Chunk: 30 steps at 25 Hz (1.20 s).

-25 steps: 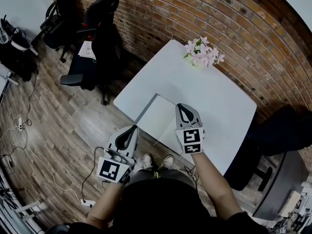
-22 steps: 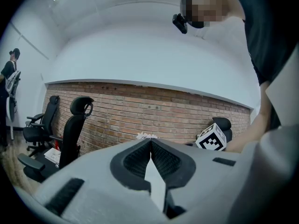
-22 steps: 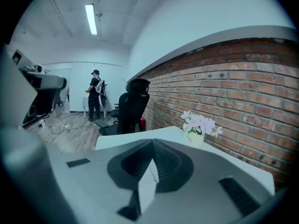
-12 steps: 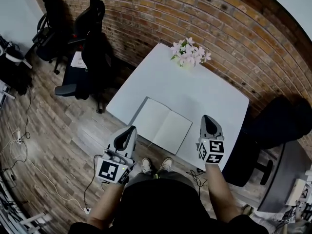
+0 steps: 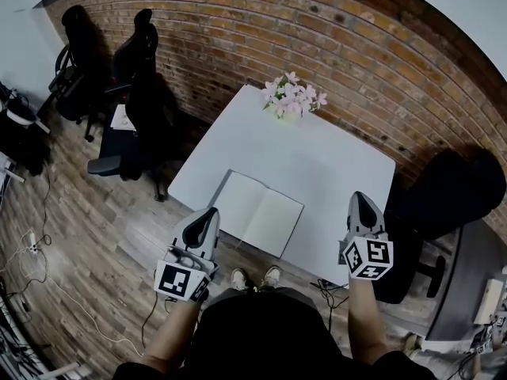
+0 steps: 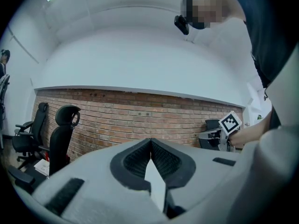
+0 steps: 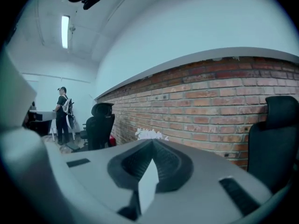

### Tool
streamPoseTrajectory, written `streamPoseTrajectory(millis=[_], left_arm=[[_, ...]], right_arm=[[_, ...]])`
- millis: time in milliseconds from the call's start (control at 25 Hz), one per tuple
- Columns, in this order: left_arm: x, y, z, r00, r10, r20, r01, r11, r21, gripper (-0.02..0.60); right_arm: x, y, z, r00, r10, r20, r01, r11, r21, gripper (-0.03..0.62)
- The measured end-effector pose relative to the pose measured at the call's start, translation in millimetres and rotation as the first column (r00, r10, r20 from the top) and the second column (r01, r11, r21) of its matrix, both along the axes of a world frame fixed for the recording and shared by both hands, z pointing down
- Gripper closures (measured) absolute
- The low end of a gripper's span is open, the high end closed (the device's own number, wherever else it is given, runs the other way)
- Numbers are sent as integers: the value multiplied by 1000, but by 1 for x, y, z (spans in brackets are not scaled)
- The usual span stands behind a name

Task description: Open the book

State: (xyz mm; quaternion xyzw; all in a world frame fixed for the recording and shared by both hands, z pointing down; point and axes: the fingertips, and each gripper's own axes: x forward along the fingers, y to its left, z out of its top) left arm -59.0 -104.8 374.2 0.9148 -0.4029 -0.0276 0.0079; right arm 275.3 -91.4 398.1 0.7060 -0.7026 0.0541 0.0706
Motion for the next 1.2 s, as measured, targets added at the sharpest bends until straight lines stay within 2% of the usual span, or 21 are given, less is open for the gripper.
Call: streamPoseTrajectory(millis=[240,600,880,1200], left_arm=[[3,-2,-10,1000,2,-1,-2,1000,21,556],[-2,1,-25,1000,-14,-6,14,999,48,555],[-1,1,-30,1000,-14,-3,14,998,61,555],[-5,8,-29,1000,-21,10,20,998,57,556]], right_arm=[[10,24,-61,1000,20,-6,-19,991,129,580],[8,62,-106,997,58,-57,-45,977,208,580],[-4,61,-100,998,17,-58,-6,981,193,581],[-24,63,-106,993,-21,-119,46,977,209,582]])
